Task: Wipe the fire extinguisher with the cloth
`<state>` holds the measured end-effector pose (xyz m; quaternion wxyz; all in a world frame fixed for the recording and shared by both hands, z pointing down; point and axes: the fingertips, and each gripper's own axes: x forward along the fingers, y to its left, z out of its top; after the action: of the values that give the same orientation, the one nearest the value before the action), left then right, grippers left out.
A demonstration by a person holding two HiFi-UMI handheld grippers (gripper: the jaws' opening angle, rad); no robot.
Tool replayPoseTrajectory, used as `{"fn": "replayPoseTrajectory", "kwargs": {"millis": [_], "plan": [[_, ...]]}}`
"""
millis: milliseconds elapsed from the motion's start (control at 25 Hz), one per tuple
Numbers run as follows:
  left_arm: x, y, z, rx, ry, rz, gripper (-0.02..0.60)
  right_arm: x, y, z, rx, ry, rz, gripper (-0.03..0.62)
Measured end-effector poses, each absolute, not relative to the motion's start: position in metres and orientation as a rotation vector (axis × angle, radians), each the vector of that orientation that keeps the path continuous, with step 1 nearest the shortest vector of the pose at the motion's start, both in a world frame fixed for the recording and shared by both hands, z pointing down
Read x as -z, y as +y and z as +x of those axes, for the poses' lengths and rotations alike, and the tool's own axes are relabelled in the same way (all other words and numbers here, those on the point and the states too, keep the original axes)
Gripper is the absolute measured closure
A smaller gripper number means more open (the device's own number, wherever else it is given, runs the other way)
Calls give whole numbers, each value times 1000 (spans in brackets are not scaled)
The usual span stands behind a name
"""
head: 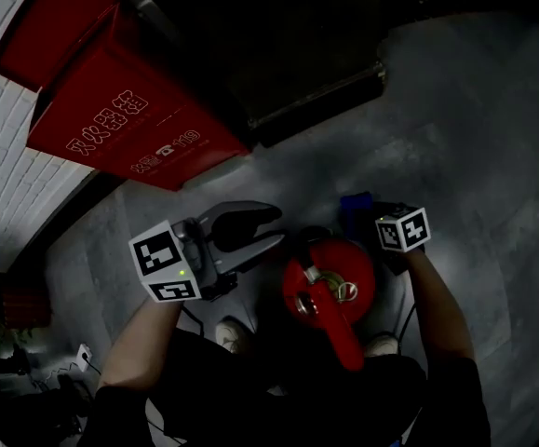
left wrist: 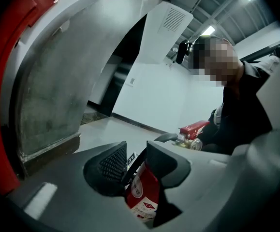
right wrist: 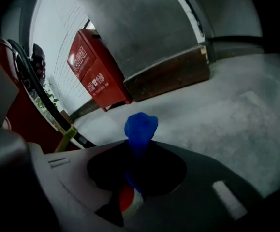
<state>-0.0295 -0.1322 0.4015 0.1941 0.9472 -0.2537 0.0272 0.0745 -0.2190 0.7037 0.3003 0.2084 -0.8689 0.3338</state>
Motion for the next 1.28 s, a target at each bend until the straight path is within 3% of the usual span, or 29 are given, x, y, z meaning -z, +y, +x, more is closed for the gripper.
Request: {"fn": "replayPoseTrajectory", "kwargs": {"millis": [240,440,600,840,1280], "plan": [[-392,-140,-32,9,-643,2703,451,-546,-239,94,-744,-2719,596,523],[-395,-147,-39,71,-599,2688,453,-391,-214,87,-624,-3047,345,522],[-391,-151,-44,133,-604,2679,453,-325,-173,45,-493,-3133,16,522],[-383,-151,-43,168,-602,2694,453,-348,-123,1,-304,-2892,-365,522],[-389,-150,-32,127,-542,2746,453,-373,-105,73,-496,-2809,-215,523]]}}
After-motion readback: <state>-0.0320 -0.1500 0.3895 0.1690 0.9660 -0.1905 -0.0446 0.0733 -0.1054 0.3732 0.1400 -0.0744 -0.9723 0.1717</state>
